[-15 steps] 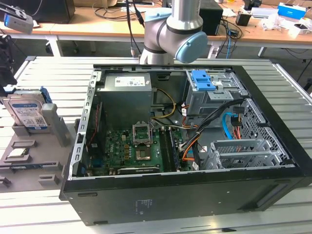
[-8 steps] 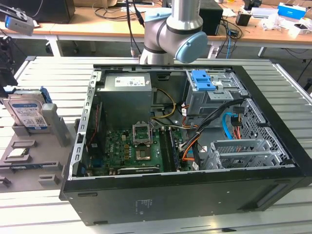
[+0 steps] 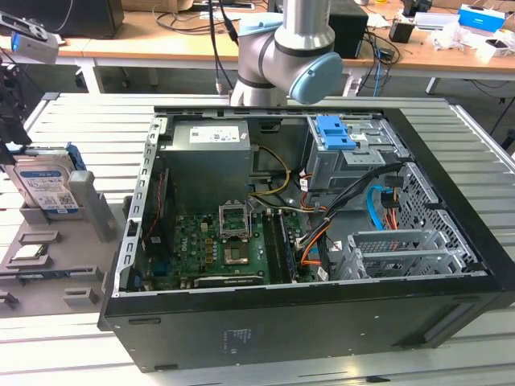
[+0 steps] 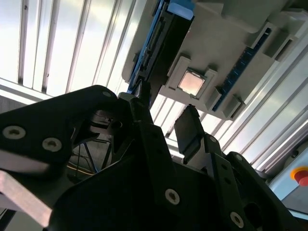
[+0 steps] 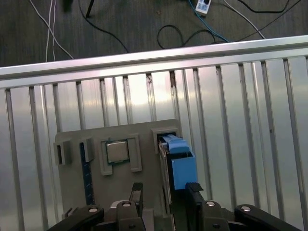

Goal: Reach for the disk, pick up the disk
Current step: 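Pick up the disk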

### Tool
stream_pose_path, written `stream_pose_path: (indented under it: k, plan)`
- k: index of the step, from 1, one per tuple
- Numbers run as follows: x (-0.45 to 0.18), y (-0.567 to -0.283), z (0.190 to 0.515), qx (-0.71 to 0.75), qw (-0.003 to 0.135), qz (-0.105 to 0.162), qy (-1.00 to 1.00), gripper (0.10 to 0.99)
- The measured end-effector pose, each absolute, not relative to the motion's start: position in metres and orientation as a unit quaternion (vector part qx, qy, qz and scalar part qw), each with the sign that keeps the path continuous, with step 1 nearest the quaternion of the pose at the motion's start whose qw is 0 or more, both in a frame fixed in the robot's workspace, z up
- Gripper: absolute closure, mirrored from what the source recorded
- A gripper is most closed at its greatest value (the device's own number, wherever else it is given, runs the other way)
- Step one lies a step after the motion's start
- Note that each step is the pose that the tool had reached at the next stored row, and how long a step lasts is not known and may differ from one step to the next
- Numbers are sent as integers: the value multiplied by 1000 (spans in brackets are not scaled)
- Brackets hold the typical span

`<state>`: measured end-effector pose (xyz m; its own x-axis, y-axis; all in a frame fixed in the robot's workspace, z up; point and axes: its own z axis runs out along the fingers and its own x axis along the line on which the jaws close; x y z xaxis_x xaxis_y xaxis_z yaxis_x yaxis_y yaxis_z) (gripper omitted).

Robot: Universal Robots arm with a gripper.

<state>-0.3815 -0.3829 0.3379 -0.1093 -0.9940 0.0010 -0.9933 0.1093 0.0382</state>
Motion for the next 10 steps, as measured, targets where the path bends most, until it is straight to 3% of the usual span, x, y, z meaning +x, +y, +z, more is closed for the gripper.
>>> stream_pose_path:
  k: [10]
  plan:
    - [-382, -381, 338, 672, 12, -15, -740, 604]
